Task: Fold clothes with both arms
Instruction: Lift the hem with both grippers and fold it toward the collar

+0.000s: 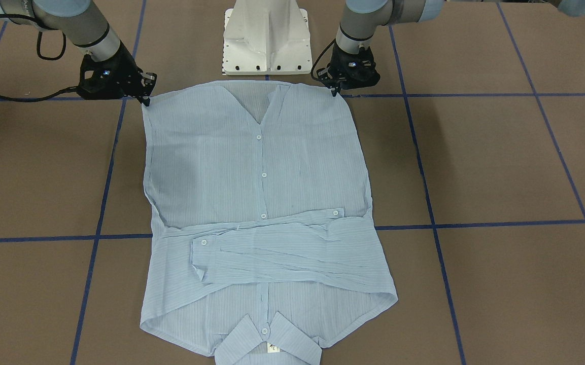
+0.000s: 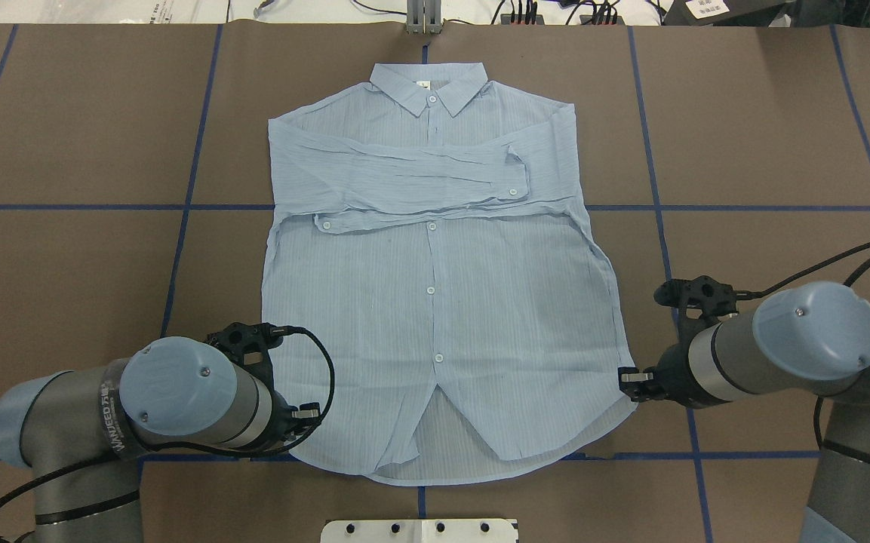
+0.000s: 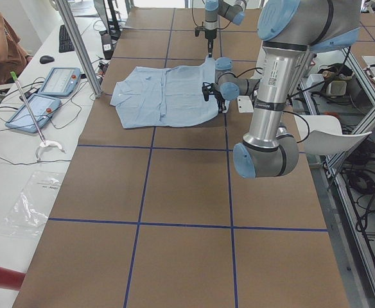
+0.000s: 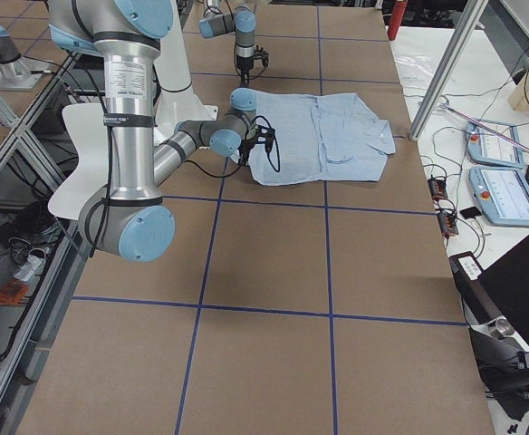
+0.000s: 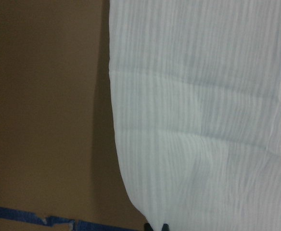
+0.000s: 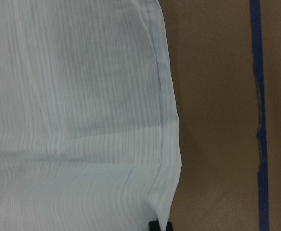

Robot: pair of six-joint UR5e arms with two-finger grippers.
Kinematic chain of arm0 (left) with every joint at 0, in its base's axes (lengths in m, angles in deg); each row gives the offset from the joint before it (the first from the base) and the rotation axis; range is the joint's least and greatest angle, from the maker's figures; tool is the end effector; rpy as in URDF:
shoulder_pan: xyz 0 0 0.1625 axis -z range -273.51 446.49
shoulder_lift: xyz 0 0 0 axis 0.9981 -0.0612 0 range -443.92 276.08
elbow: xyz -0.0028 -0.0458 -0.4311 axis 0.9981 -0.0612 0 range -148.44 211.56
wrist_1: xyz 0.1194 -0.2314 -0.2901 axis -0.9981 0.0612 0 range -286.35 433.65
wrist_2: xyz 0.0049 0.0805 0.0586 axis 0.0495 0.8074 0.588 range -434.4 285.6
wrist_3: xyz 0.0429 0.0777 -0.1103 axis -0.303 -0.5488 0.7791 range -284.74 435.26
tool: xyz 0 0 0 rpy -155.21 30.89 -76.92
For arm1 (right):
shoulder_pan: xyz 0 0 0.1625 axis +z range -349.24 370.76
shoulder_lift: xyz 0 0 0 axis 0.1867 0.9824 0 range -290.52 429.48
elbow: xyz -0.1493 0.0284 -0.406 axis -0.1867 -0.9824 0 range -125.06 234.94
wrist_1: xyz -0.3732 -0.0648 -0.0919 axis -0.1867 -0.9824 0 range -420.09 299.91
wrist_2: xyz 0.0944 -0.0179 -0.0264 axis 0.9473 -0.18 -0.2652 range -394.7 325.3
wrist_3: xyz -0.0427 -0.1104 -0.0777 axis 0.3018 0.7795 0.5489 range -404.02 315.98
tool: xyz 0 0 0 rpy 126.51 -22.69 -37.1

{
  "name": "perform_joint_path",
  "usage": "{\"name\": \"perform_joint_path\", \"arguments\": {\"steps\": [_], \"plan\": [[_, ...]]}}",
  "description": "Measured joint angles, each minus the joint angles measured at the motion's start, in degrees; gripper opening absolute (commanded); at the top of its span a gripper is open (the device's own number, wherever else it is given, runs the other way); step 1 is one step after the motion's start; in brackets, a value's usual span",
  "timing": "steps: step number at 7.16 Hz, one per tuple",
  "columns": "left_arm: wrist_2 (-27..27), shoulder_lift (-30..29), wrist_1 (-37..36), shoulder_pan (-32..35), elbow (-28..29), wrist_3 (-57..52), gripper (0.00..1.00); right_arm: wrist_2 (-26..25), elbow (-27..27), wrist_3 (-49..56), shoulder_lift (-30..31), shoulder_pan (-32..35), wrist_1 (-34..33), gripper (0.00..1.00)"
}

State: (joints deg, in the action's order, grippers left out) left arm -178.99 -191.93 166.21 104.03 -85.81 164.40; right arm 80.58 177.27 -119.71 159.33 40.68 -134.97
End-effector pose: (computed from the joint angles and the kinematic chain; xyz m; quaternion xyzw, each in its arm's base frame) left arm 0.5044 -0.2618 0.3319 -0.0501 0.4163 -0.0804 0.9043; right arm -0.3726 -0.2985 0.4121 -0.0373 -0.4401 0.0338 0.8965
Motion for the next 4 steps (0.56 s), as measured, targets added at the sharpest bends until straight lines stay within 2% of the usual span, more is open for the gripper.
{"name": "perform_joint_path", "arguments": {"steps": [4], "plan": [[-0.28,-0.20,-0.07,1.78,-0.57,-1.57,0.00,2.87,-1.01,2.14,-0.14,4.79,-0.08,0.00]]}}
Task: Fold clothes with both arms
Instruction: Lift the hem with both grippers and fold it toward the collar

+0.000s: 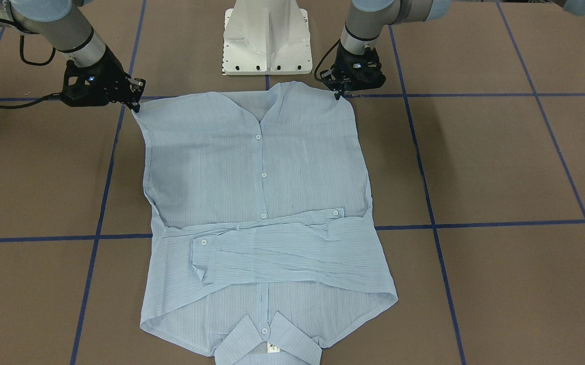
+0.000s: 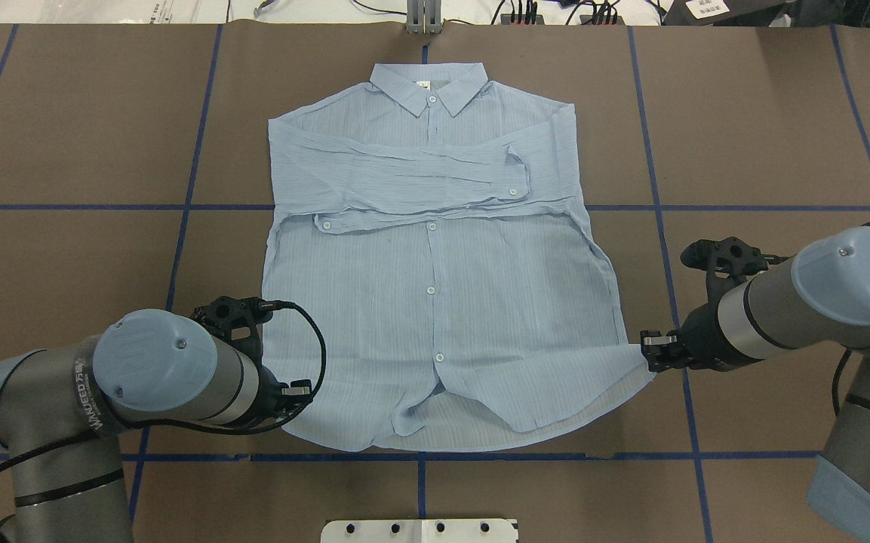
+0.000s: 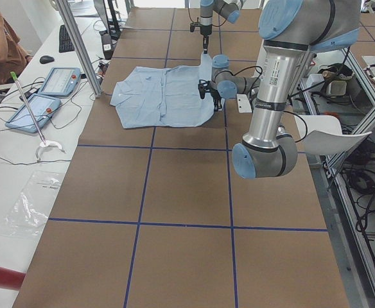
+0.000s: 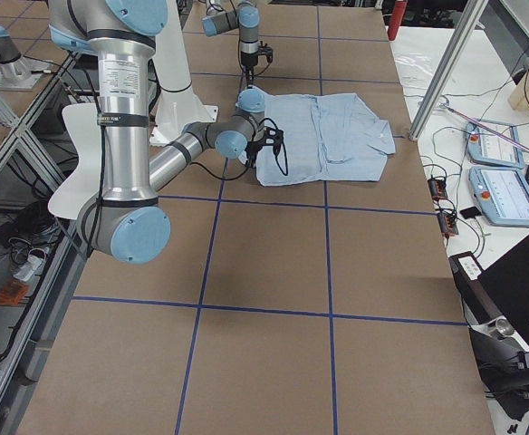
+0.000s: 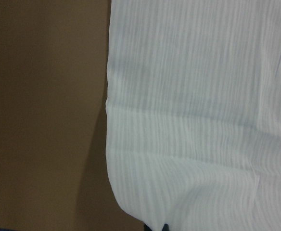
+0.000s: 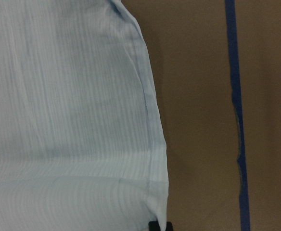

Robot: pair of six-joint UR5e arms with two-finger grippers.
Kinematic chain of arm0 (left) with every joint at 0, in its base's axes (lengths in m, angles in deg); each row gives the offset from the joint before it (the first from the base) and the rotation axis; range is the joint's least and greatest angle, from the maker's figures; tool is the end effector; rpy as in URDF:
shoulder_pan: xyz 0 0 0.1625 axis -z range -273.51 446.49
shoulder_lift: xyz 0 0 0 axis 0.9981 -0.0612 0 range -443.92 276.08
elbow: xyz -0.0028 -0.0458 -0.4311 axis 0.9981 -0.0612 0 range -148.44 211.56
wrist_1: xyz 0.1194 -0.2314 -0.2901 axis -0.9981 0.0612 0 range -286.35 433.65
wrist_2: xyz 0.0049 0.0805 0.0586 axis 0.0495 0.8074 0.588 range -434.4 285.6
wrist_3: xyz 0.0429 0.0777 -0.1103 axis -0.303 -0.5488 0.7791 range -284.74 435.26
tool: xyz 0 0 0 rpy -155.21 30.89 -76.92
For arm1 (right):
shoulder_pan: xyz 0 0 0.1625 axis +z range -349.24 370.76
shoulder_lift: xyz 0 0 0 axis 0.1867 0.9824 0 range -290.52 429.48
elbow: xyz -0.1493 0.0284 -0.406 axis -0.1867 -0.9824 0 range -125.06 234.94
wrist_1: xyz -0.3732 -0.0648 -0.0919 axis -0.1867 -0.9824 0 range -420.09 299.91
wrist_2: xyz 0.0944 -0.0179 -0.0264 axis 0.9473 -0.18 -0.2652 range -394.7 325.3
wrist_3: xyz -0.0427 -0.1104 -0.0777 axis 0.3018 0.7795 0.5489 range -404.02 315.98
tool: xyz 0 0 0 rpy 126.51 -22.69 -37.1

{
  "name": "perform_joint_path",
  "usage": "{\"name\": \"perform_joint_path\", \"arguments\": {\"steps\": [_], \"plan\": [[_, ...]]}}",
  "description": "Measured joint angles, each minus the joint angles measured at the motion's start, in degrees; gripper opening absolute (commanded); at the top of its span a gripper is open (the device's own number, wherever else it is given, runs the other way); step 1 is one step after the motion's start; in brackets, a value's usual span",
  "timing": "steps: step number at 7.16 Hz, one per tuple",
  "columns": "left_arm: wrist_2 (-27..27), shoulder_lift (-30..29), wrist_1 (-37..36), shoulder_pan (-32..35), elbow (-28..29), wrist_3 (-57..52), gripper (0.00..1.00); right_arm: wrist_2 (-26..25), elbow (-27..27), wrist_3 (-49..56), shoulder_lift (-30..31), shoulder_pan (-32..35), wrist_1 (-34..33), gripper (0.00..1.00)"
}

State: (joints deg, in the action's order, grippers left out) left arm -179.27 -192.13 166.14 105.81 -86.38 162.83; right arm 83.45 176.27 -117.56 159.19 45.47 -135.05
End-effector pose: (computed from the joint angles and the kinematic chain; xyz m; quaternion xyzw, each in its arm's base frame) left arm 0.4943 -0.2761 0.3258 -0.0387 0.4232 -0.0799 0.9017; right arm -0.3512 -0.3242 0.4172 -0.0355 -0.4428 0.0462 0.8947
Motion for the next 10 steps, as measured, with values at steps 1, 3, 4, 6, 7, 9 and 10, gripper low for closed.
{"name": "perform_joint_path", "arguments": {"steps": [1,3,4,6,7,9,10], "plan": [[-0.07,-0.07,0.04,0.14,-0.39,0.08,0.00,1.51,-0.42,0.85,-0.10,1.81,-0.01,0.00],[-0.15,-0.10,0.08,0.97,-1.19,0.28,0.00,4.55,-1.19,2.43,-0.53,5.29,-0.01,0.00],[-0.18,-0.30,0.14,2.03,-1.34,0.38,0.00,5.37,-1.83,2.68,-1.43,6.69,-0.03,0.00],[-0.26,-1.65,0.22,6.39,-1.26,0.42,0.00,5.77,-5.26,2.71,-6.32,9.19,-0.38,0.00],[-0.75,-3.31,0.30,9.64,-0.81,0.29,0.00,6.69,-7.71,2.66,-9.51,11.06,-0.51,0.00],[-2.56,-7.03,2.09,15.82,3.72,-0.06,0.00,9.96,-13.39,2.62,-15.90,16.02,-0.56,0.00],[-2.91,-9.07,5.01,18.58,8.96,-0.60,0.00,10.77,-17.11,2.62,-19.45,18.37,-0.53,0.00]]}}
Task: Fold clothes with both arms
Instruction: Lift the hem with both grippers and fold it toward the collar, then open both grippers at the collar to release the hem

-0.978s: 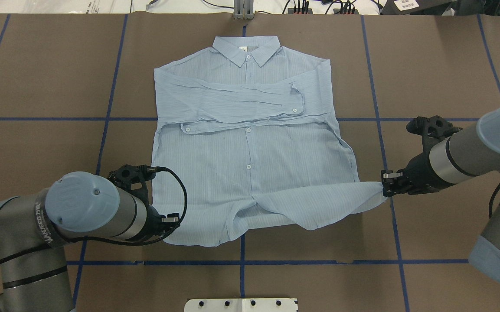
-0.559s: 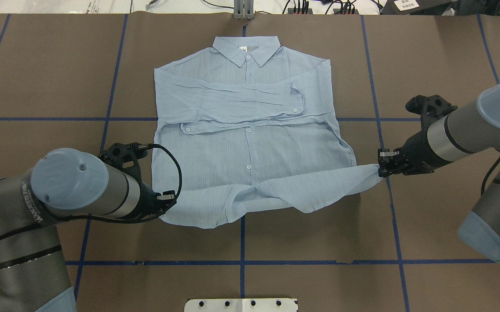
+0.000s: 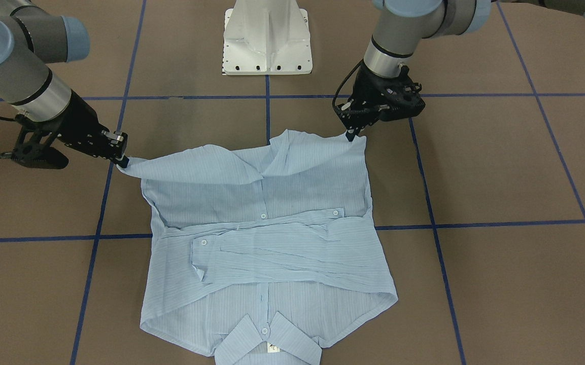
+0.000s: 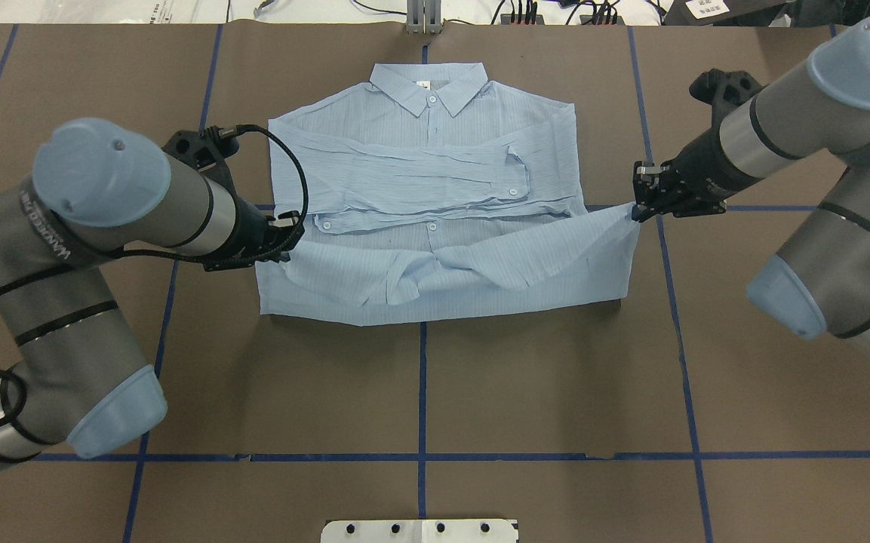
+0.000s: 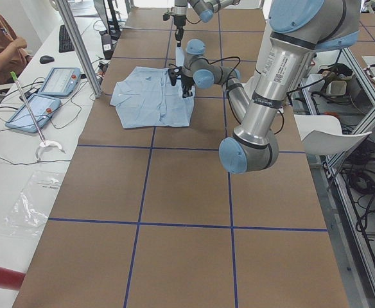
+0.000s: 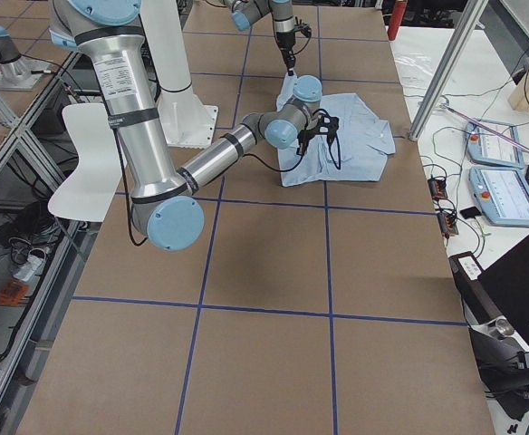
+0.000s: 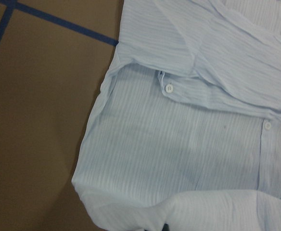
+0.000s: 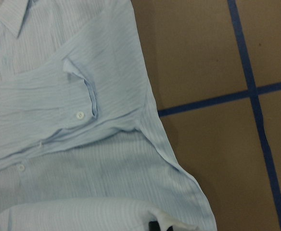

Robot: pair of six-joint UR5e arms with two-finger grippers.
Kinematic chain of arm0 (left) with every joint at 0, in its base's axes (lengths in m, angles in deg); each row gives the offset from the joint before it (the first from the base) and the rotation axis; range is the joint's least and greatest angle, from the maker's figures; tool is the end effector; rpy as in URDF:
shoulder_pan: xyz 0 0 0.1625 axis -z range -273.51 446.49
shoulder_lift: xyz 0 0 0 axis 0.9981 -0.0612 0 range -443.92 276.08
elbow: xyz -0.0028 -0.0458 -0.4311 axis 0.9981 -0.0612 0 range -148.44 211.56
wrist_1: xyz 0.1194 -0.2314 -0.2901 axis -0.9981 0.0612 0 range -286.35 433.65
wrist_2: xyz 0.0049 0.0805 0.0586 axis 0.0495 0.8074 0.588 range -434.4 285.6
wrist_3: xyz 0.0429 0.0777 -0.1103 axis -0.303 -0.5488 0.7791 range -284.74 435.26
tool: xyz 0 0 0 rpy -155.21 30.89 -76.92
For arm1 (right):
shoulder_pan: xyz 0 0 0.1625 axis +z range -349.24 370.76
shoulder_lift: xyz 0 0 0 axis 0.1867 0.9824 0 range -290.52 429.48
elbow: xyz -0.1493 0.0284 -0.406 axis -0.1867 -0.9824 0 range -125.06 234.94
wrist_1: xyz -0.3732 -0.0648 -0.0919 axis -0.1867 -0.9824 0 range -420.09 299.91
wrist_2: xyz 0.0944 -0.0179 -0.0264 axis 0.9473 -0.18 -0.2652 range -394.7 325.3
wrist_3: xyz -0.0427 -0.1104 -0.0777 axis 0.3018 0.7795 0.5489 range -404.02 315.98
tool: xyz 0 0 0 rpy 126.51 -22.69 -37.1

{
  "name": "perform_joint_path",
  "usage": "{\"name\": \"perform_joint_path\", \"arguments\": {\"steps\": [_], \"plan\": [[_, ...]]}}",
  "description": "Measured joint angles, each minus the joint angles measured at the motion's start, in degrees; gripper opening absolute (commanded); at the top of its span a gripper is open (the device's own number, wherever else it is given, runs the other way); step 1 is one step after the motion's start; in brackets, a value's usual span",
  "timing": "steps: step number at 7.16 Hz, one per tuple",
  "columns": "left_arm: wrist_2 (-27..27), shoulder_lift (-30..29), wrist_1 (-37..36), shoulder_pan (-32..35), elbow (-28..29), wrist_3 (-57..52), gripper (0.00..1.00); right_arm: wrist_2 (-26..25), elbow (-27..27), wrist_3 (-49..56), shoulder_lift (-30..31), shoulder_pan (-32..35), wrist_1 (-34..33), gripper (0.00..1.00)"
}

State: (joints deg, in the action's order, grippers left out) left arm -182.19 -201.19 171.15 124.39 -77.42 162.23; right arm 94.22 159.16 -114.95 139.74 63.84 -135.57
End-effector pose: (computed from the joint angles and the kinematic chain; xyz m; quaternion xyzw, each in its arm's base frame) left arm 0.4336 -0.4517 0.2826 0.0269 0.4666 -0.1973 0.8618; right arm -0.3242 -0.5053 0.3644 -0.0176 -0.4917 0.1207 0.8622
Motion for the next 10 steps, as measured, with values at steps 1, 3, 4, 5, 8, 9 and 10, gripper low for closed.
{"name": "perform_joint_path", "arguments": {"steps": [1,3,4,5,8,9,10], "plan": [[-0.17,-1.22,3.92,2.99,5.50,-1.95,0.00,0.30,-4.67,-0.06,-3.97,2.19,0.06,0.00],[-2.35,-2.40,7.87,9.33,12.56,-7.33,0.00,0.37,-14.54,-0.04,-12.06,4.89,0.29,0.00],[-3.39,-3.95,9.40,11.13,15.87,-8.56,0.00,0.32,-19.43,0.05,-15.94,5.26,0.38,0.00],[-3.85,-6.01,11.84,11.88,19.96,-8.94,0.00,0.25,-23.63,0.19,-19.07,5.39,0.53,0.00],[-4.09,-9.51,17.96,12.15,27.55,-8.72,0.00,-0.09,-29.63,0.47,-21.63,5.38,3.32,0.00],[-4.10,-11.18,18.36,12.13,29.74,-8.42,0.00,-0.20,-30.90,0.86,-21.63,5.38,4.04,0.00],[-4.08,-13.02,18.66,12.09,32.21,-7.68,0.00,-0.32,-31.77,1.55,-21.63,5.34,4.32,0.00]]}}
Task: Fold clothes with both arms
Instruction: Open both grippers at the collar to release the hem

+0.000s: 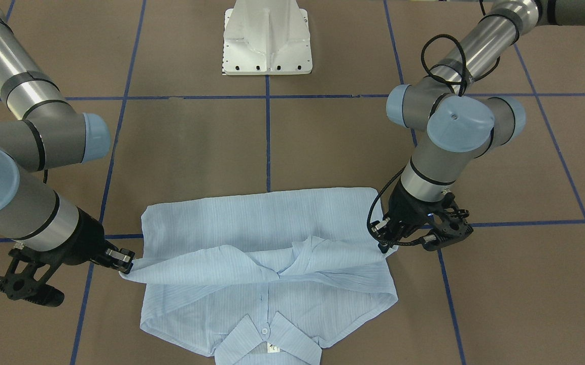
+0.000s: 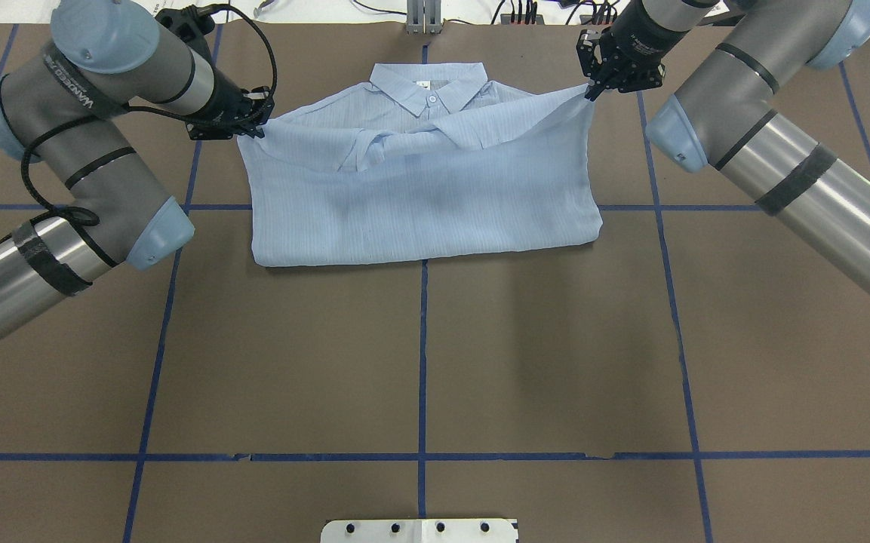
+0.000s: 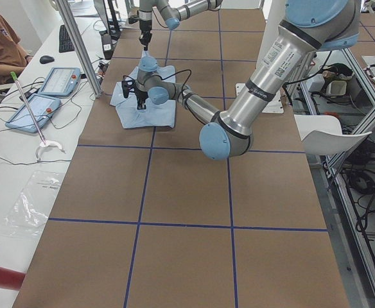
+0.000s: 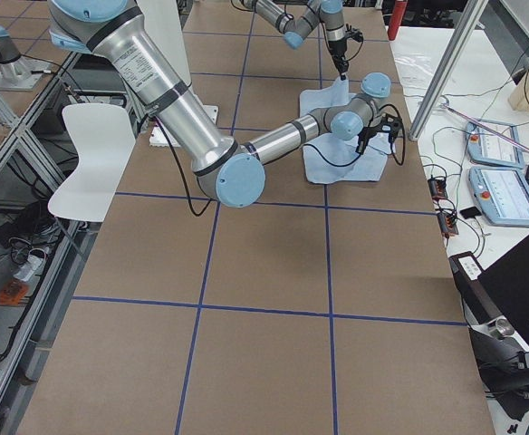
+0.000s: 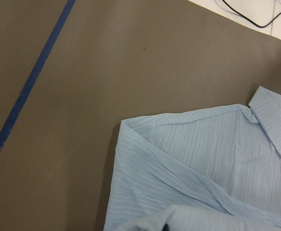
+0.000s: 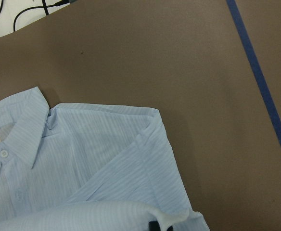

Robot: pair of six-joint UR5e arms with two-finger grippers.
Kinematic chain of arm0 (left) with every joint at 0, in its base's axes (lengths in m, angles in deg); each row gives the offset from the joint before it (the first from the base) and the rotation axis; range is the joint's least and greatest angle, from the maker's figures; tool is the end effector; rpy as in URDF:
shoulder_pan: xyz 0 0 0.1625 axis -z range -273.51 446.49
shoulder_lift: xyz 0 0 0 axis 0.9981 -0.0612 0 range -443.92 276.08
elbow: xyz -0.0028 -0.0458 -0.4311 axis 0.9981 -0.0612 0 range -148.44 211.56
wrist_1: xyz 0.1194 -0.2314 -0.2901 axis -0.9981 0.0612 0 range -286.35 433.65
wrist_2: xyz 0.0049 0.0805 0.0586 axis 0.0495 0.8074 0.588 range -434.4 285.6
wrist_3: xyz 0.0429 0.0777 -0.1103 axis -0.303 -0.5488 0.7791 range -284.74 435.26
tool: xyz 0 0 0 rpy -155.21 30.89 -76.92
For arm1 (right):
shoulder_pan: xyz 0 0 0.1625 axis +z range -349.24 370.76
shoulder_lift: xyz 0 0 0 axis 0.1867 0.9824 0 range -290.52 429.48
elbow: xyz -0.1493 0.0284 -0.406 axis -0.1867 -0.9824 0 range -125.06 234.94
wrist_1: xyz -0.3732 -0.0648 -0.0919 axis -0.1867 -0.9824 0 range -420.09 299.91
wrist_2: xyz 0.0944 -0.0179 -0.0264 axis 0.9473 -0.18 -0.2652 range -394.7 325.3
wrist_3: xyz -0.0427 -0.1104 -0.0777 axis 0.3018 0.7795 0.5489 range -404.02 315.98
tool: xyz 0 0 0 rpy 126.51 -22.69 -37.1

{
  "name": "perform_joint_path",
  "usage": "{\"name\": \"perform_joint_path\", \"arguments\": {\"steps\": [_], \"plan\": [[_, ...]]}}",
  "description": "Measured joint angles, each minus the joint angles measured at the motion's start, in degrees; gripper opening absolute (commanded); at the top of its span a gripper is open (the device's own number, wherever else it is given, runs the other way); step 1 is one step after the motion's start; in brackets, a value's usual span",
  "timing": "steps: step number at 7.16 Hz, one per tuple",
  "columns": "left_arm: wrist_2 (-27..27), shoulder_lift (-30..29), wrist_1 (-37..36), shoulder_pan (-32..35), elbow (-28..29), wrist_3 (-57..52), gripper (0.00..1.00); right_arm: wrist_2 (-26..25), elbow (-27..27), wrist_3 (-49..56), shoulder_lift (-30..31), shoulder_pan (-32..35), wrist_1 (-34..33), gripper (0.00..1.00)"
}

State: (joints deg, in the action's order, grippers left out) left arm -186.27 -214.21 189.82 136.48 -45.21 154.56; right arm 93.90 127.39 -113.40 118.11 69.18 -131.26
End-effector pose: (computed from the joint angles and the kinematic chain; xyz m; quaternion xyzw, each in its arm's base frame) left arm 0.4343 -0.6427 0.3254 0.0759 0.4652 -0.2150 0.8553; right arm -0.3649 -0.6794 0.3539 -0.0191 -0.4606 0.1711 0.8707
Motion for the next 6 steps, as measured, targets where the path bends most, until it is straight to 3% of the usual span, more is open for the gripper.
{"name": "perform_joint_path", "arguments": {"steps": [1,2,3,6], "plan": [[0.04,-1.29,0.57,-0.03,2.02,0.86,0.00,-0.20,-0.48,0.39,-0.06,-0.13,0.16,0.00],[0.08,-1.88,1.26,-0.05,3.36,1.45,0.64,-0.47,-0.88,0.54,-0.15,-0.31,0.65,0.53],[0.12,-2.11,1.65,-0.06,4.10,1.62,1.00,-0.64,-1.47,0.51,-0.20,-0.45,2.02,1.00],[0.10,-1.43,1.29,0.13,3.03,1.23,1.00,-0.70,-3.40,1.09,0.30,-0.84,7.99,1.00]]}}
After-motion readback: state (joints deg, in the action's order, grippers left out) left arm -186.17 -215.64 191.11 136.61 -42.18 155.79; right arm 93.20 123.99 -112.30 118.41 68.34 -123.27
